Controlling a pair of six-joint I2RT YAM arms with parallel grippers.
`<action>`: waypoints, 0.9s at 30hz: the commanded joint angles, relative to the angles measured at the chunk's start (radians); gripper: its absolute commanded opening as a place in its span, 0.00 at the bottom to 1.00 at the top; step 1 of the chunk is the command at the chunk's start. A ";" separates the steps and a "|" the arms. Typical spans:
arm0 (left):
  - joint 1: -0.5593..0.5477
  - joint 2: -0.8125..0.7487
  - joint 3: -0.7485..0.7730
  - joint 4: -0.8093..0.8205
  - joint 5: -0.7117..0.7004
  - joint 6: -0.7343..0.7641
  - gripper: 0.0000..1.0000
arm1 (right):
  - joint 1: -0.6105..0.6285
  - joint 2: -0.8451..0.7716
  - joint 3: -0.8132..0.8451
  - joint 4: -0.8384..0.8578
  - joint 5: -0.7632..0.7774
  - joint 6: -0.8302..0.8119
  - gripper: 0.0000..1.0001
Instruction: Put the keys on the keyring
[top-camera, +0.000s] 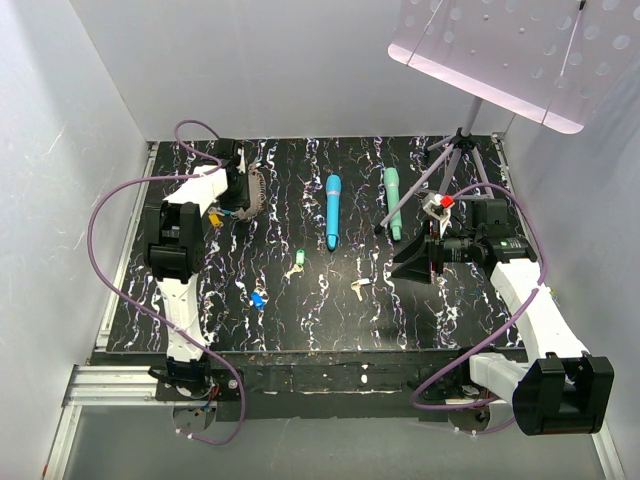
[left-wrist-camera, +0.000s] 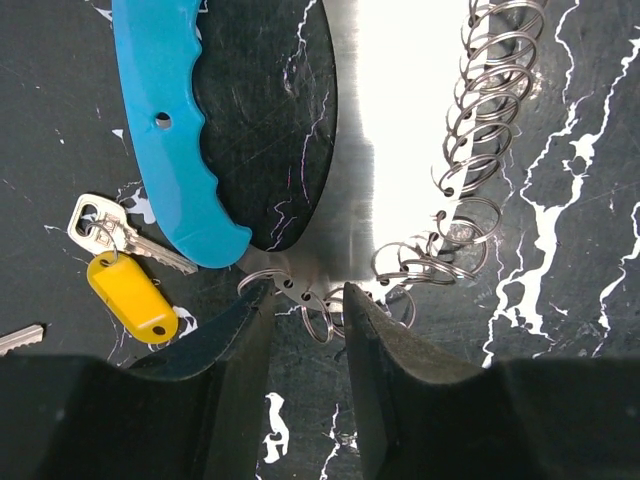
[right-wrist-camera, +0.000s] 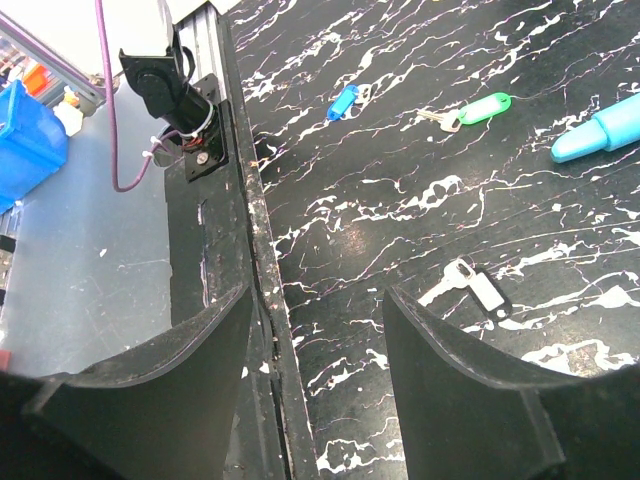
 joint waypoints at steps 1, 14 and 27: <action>-0.006 -0.002 0.041 -0.018 -0.014 -0.007 0.32 | 0.001 -0.006 0.020 0.000 -0.032 -0.013 0.63; -0.006 0.003 0.020 -0.038 -0.002 0.013 0.27 | 0.003 -0.008 0.020 -0.001 -0.031 -0.013 0.63; -0.009 0.015 0.020 -0.056 -0.008 0.025 0.27 | 0.001 -0.011 0.020 0.000 -0.031 -0.013 0.64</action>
